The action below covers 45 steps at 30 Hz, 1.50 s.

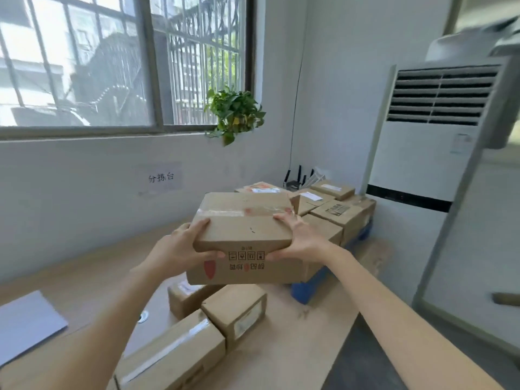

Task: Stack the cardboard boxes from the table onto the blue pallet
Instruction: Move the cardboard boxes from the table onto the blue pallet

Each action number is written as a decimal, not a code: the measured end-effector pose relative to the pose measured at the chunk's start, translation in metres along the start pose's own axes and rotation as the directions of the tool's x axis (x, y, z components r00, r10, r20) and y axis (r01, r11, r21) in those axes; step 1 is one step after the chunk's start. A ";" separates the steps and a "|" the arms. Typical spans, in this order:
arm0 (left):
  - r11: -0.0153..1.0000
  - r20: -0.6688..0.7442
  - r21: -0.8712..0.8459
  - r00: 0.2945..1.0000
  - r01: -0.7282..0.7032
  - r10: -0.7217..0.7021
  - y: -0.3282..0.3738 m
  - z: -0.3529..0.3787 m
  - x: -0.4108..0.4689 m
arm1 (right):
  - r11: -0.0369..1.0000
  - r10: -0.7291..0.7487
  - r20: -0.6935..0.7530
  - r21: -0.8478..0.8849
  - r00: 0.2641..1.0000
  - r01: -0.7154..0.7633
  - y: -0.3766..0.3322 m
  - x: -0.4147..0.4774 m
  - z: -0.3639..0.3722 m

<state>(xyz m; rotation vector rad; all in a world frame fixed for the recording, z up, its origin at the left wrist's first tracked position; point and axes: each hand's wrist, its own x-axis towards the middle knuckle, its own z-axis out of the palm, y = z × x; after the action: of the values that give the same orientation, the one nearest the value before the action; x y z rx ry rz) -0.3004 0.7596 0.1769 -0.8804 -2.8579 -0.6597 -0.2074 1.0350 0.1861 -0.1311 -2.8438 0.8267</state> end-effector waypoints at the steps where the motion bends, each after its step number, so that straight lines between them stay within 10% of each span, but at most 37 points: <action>1: 1.000 0.004 0.000 1.000 -0.017 0.017 0.023 0.012 0.013 | 1.000 0.014 -0.002 0.005 1.000 -0.014 0.022 -0.003 -0.016; 23: 0.965 0.074 -0.033 0.962 -0.261 0.262 0.291 0.209 0.316 | 0.969 0.247 -0.146 0.054 0.958 -0.242 0.376 0.081 -0.199; 37: 0.996 0.024 -0.083 0.999 -0.042 0.044 0.284 0.259 0.516 | 0.997 0.079 0.009 0.005 0.997 -0.079 0.485 0.307 -0.243; 45: 0.956 -0.113 0.192 0.973 0.222 -0.203 0.255 0.274 0.566 | 0.984 -0.174 0.171 0.068 0.970 0.164 0.514 0.445 -0.227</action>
<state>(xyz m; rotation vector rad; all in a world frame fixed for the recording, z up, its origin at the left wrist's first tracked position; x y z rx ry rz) -0.6170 1.3588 0.1373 -0.5047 -2.8942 -0.4019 -0.5814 1.6460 0.1617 0.2001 -2.9392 0.9186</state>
